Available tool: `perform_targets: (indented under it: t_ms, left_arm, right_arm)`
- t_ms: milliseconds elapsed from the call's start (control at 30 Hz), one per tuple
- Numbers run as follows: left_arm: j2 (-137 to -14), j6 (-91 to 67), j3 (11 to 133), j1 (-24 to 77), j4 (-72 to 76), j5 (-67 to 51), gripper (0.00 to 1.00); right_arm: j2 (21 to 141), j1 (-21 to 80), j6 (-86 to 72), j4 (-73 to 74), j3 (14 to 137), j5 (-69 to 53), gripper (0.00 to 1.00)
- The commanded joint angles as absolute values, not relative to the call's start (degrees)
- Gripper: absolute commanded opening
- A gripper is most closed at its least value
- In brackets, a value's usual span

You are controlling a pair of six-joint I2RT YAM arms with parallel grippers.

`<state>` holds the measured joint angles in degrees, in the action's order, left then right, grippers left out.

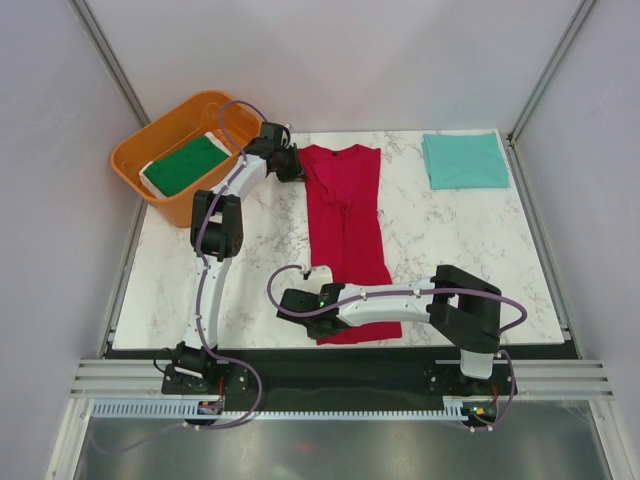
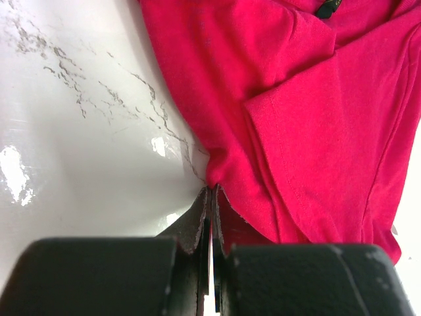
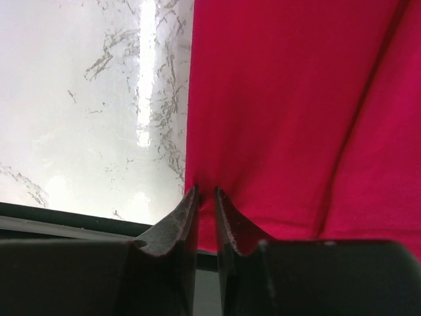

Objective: Fold and stack the t-shirts
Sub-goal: Fold the tshirt

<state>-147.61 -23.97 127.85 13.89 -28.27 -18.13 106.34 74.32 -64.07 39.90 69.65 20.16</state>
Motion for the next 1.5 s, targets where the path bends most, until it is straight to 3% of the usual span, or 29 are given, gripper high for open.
perform_targets:
  t_ms: [0,67,100,133,367,967,1467]
  left_arm:
    - [-149.2,-22.2,128.3,13.1,-27.4,-17.5,0.02]
    - [-149.2,-22.2,128.3,13.1,-27.4,-17.5,0.02]
    - [-149.2,-22.3,128.3,13.1,-27.4,-17.3,0.02]
    - [-149.2,-22.3,128.4,13.1,-27.4,-17.2,0.02]
    - [-149.9,-23.5,129.5,13.1,-27.4,-16.5,0.02]
    - [-150.0,-24.2,129.9,13.1,-27.3,-15.2,0.02]
    - [-150.0,-24.2,130.0,13.0,-27.2,-15.6,0.02]
  right_arm:
    - [105.3,74.7,-64.5,39.2,68.6,20.0,0.21]
    - [105.9,74.7,-63.7,39.1,69.3,20.1,0.15]
    - [106.0,74.7,-63.5,39.2,69.5,20.4,0.02]
    - [106.0,74.9,-63.4,39.6,70.7,21.3,0.00]
    - [109.7,78.6,-64.2,50.4,80.7,25.7,0.00]
    - [119.0,81.2,-64.3,58.5,92.8,30.6,0.00]
    - [123.9,81.3,-59.1,51.6,95.4,31.7,0.00]
